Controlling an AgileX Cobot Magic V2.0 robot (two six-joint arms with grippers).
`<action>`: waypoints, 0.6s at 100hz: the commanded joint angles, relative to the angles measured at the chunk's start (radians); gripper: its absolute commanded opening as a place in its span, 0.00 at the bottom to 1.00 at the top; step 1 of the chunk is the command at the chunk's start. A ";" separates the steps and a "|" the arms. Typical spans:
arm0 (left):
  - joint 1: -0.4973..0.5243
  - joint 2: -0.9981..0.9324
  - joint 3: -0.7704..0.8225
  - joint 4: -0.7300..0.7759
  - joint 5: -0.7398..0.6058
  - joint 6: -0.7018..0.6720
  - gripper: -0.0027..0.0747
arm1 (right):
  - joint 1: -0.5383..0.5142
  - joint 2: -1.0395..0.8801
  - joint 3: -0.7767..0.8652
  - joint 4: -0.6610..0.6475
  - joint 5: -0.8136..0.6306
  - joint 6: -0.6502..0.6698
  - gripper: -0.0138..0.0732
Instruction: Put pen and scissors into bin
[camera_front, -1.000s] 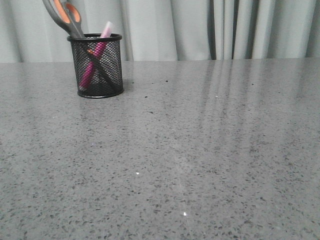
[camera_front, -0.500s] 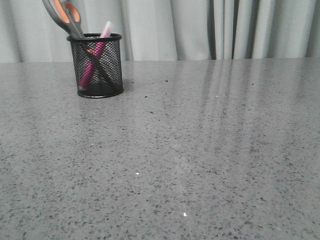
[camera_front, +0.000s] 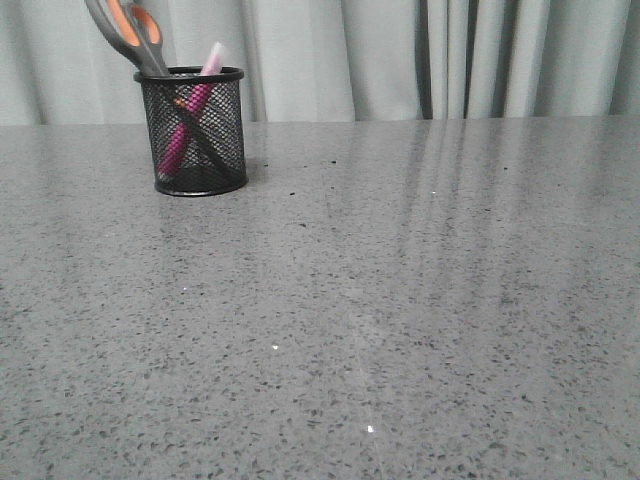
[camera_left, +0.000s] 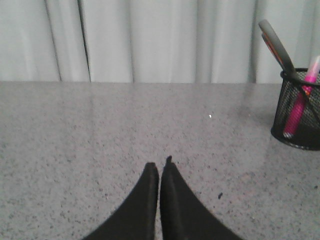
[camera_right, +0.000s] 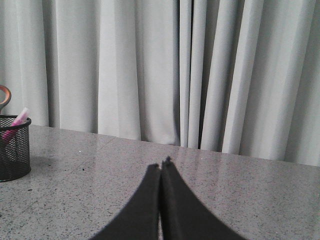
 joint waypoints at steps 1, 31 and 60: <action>-0.007 -0.023 0.016 -0.007 -0.084 -0.022 0.01 | -0.008 0.008 -0.027 -0.007 -0.073 -0.009 0.08; 0.000 -0.139 0.108 -0.007 -0.076 -0.022 0.01 | -0.008 0.008 -0.027 -0.007 -0.073 -0.009 0.08; 0.000 -0.139 0.108 -0.036 -0.087 -0.022 0.01 | -0.008 0.008 -0.027 -0.007 -0.073 -0.009 0.08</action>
